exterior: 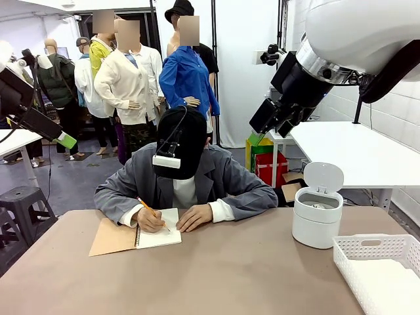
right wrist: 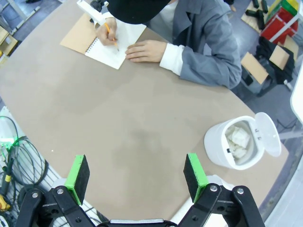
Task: Sort the paper based on its condition.
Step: If a person hands you a paper, place it in the Organizing basket , and if it's crumpled, put it in the Trash can.
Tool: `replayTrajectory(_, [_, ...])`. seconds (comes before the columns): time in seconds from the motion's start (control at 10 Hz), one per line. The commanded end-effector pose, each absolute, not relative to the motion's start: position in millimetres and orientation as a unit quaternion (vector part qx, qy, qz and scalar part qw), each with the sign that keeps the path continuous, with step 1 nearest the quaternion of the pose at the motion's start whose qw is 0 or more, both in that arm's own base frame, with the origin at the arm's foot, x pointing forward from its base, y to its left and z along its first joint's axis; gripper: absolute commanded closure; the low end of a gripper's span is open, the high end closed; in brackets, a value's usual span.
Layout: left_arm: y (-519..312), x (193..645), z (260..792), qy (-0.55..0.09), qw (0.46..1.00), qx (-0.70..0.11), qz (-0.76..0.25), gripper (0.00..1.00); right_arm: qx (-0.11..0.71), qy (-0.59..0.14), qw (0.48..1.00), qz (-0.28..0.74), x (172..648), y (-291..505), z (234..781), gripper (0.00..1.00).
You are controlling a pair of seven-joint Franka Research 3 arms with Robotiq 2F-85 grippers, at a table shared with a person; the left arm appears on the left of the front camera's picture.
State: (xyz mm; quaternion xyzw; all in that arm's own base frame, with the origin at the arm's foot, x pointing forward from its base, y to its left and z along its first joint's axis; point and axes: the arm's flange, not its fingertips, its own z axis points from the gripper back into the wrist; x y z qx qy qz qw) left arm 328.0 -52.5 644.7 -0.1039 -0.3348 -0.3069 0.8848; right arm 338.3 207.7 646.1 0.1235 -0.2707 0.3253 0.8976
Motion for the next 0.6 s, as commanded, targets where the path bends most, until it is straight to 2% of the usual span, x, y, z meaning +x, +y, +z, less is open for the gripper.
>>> replayTrajectory(0.0, [-52.3,328.3,644.2,-0.334,0.885,-0.103,-0.308,0.0,0.123,-0.27,0.898,0.325,338.4,207.6,645.9,0.0])
replayTrajectory(0.5, [-52.3,328.3,644.2,-0.334,0.885,-0.103,-0.308,0.0,0.114,-0.265,0.907,0.308,334.2,205.6,647.9,0.0])
